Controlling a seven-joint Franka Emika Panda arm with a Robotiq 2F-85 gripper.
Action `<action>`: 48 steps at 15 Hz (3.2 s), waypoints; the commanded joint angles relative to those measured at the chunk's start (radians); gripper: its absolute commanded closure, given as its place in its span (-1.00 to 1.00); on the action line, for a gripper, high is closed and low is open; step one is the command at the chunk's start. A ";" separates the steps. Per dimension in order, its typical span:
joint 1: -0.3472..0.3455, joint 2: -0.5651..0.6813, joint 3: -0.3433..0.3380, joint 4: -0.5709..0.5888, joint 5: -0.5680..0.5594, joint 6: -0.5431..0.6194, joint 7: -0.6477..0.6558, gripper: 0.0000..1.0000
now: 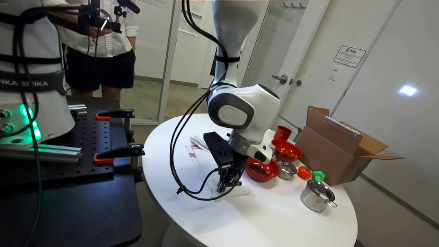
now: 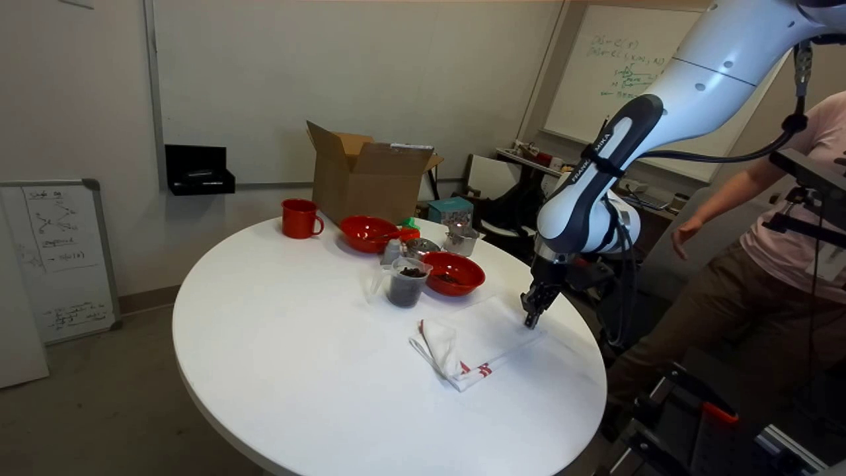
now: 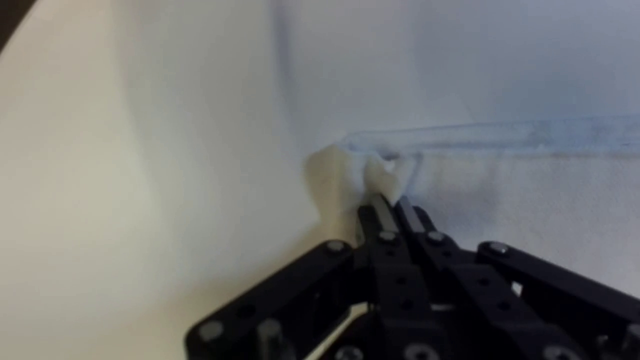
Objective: Fold the towel in half then fold it in half again
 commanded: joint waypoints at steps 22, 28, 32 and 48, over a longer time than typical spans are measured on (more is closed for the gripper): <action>0.049 -0.270 -0.093 -0.153 -0.143 -0.050 0.063 0.98; 0.143 -0.380 -0.183 -0.201 -0.254 -0.076 0.132 0.98; 0.126 -0.377 -0.196 -0.191 -0.322 -0.052 0.092 0.98; 0.194 -0.351 -0.119 -0.199 -0.330 -0.057 0.143 -1.00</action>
